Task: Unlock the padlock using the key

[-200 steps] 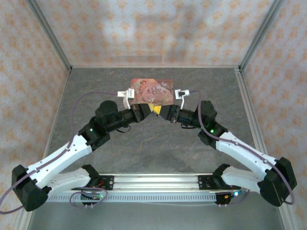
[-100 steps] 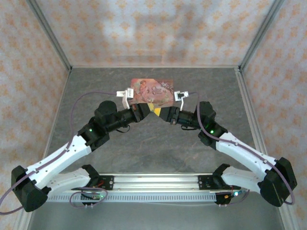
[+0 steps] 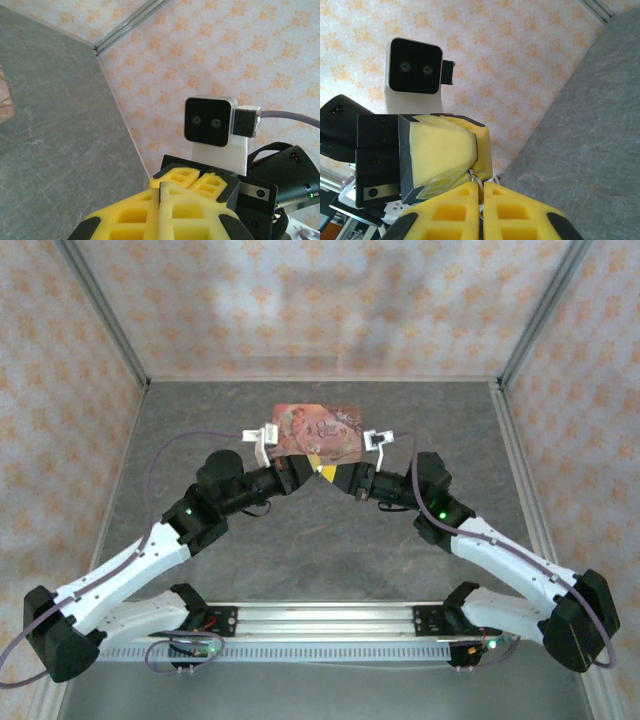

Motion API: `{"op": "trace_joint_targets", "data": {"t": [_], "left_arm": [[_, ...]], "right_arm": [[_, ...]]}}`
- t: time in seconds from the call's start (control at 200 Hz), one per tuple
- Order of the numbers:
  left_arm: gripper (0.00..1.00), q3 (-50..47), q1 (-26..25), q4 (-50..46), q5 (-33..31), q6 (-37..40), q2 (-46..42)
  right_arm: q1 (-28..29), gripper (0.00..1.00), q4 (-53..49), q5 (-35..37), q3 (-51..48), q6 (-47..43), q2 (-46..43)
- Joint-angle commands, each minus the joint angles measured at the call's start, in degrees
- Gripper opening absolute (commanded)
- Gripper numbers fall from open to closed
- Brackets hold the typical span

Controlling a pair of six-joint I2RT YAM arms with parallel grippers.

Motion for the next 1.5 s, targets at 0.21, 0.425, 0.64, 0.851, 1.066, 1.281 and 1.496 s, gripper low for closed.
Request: {"op": "trace_joint_targets", "data": {"t": [0.21, 0.425, 0.64, 0.851, 1.066, 1.281, 1.496], "left_arm": [[0.00, 0.3, -0.4, 3.9, 0.7, 0.3, -0.2], [0.00, -0.7, -0.4, 3.9, 0.3, 0.1, -0.7], [0.61, -0.5, -0.4, -0.3, -3.6, 1.3, -2.4], [0.88, 0.6, -0.4, -10.2, -10.3, 5.6, -6.3], [0.91, -3.5, -0.5, -18.6, -16.1, 9.7, -6.8], [0.91, -8.4, -0.7, -17.8, -19.1, 11.8, -2.5], [0.91, -10.1, -1.3, -12.5, -22.3, 13.7, 2.6]], "right_arm": [[0.2, 0.00, 3.5, -1.0, 0.2, 0.1, -0.8], [0.0, 0.00, 3.4, 0.4, 0.2, -0.3, -1.4], [-0.2, 0.00, -0.2, 1.3, 0.1, -2.4, -2.1], [-2.7, 0.00, -9.8, 5.1, 0.3, -7.7, -5.2], [-7.7, 0.00, -20.7, 8.7, 6.3, -16.3, -1.5], [-12.8, 0.00, -18.1, 9.4, 10.7, -18.1, 7.1], [-14.3, 0.00, -19.3, 12.5, 20.4, -21.8, 20.1]]}}
